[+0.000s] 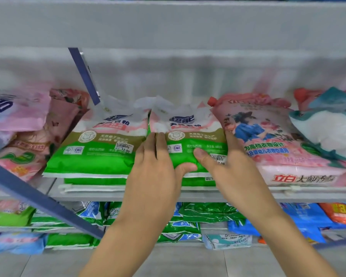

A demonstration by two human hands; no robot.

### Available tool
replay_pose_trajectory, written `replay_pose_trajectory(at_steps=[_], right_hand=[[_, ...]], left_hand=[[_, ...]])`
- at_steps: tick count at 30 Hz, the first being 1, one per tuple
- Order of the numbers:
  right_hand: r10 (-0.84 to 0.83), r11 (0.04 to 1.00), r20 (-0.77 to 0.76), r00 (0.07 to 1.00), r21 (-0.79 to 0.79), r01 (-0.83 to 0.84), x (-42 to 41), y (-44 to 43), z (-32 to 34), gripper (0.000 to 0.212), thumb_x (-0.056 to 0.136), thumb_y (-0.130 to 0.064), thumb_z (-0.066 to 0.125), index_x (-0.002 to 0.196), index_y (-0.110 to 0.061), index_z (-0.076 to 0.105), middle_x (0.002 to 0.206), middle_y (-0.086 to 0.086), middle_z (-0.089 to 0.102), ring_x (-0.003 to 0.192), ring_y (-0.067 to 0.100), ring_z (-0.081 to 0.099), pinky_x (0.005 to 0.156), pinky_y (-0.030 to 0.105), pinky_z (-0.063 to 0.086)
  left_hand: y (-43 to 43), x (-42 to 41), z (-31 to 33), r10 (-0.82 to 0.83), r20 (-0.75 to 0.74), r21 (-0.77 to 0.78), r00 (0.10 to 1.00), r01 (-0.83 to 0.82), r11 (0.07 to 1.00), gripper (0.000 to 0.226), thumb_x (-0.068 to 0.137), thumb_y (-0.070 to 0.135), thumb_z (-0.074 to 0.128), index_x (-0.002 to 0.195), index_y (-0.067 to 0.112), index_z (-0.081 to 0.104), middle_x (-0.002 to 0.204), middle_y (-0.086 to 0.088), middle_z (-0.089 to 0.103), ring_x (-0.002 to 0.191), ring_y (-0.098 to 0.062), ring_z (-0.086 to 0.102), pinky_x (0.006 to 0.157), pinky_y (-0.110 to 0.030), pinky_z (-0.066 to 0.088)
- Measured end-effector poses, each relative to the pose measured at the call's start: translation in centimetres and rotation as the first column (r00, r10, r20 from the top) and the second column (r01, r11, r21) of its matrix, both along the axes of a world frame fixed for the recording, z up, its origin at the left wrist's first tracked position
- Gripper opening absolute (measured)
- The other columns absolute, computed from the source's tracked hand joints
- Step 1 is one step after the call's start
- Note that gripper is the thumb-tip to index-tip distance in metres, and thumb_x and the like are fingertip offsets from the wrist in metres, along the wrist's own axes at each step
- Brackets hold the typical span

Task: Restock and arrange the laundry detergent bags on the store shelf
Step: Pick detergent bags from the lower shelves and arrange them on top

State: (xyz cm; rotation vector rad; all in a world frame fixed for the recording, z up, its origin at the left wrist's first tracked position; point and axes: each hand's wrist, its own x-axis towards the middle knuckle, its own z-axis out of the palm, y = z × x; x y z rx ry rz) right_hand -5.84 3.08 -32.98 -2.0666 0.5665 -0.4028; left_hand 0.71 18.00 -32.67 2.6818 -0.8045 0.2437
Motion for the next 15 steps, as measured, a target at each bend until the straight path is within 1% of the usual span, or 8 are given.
replay_pose_trajectory(at_steps=[2,4,6,8,9,12,13,15], right_hand=[[-0.031,1.0,0.002,1.0,-0.004,0.031,0.0,0.3,0.0,0.056,0.092,-0.052,0.067,0.14,-0.032,0.046,0.119,-0.014,0.061,0.113,0.014,0.057,0.087,0.028,0.04],[-0.066,0.997,0.008,0.998,-0.027,0.066,-0.3,0.6,-0.1,0.051,0.093,-0.051,0.066,0.136,-0.031,0.05,0.121,-0.011,0.06,0.116,0.018,0.057,0.093,0.034,0.044],[-0.094,0.995,0.017,0.995,-0.037,0.094,-0.9,1.0,-0.2,0.045,0.095,-0.05,0.064,0.134,-0.031,0.051,0.127,-0.008,0.059,0.119,0.021,0.058,0.1,0.04,0.046],[-0.118,0.992,0.02,0.993,-0.045,0.119,-1.7,1.5,-0.1,0.043,0.097,-0.048,0.063,0.136,-0.034,0.051,0.126,-0.017,0.056,0.119,0.016,0.056,0.094,0.032,0.043],[-0.127,0.99,0.017,0.992,-0.052,0.128,-2.0,1.7,0.2,0.044,0.097,-0.048,0.062,0.137,-0.035,0.05,0.123,-0.022,0.051,0.118,0.01,0.053,0.09,0.026,0.038],[-0.125,0.991,-0.042,0.991,-0.058,0.123,-2.8,2.0,1.3,0.044,0.099,-0.046,0.062,0.14,-0.031,0.052,0.114,-0.02,0.047,0.107,0.003,0.049,0.086,0.02,0.032],[-0.119,0.992,-0.079,0.99,-0.044,0.116,-3.0,2.1,1.8,0.044,0.1,-0.046,0.061,0.14,-0.029,0.052,0.114,-0.017,0.05,0.106,0.005,0.049,0.087,0.022,0.035],[-0.1,0.995,-0.165,0.981,-0.044,0.094,-3.9,2.2,2.9,0.044,0.1,-0.045,0.06,0.139,-0.025,0.053,0.121,-0.007,0.06,0.105,0.012,0.052,0.089,0.027,0.041]], left_hand=[[0.1,-0.1,-0.1,-0.002,0.017,0.039,1.0,0.002,0.999,0.084,0.091,0.059,0.044,0.134,-0.012,0.052,0.132,-0.032,0.059,0.121,-0.047,0.059,0.098,-0.052,0.053],[0.3,-0.2,0.3,-0.022,0.007,0.044,1.0,0.022,0.999,0.083,0.093,0.058,0.042,0.14,-0.01,0.048,0.138,-0.029,0.056,0.128,-0.044,0.055,0.103,-0.049,0.05],[0.6,-0.1,1.0,-0.04,-0.079,0.032,0.996,0.042,0.999,0.087,0.092,0.061,0.034,0.153,-0.001,0.033,0.155,-0.023,0.041,0.144,-0.037,0.038,0.116,-0.041,0.037],[1.2,-0.1,1.3,-0.077,-0.129,0.005,0.989,0.078,0.997,0.087,0.092,0.06,0.029,0.159,0.005,0.023,0.163,-0.017,0.029,0.151,-0.033,0.025,0.122,-0.038,0.025],[1.6,-0.1,1.1,-0.094,-0.127,0.004,0.987,0.095,0.995,0.084,0.094,0.057,0.033,0.159,0.004,0.024,0.162,-0.018,0.03,0.152,-0.034,0.025,0.123,-0.04,0.024],[2.8,-0.3,0.4,-0.107,-0.087,0.007,0.99,0.108,0.994,0.07,0.096,0.027,0.064,0.154,0.0,0.035,0.155,-0.019,0.043,0.146,-0.041,0.035,0.116,-0.054,0.039],[3.1,-0.5,0.6,-0.106,-0.099,0.009,0.989,0.107,0.994,0.069,0.095,0.019,0.066,0.155,0.002,0.035,0.156,-0.017,0.043,0.146,-0.04,0.034,0.114,-0.053,0.042],[3.9,-1.2,1.8,-0.094,-0.135,-0.001,0.986,0.095,0.995,0.062,0.099,0.015,0.061,0.155,0.003,0.036,0.155,-0.015,0.046,0.149,-0.037,0.03,0.117,-0.05,0.038]])
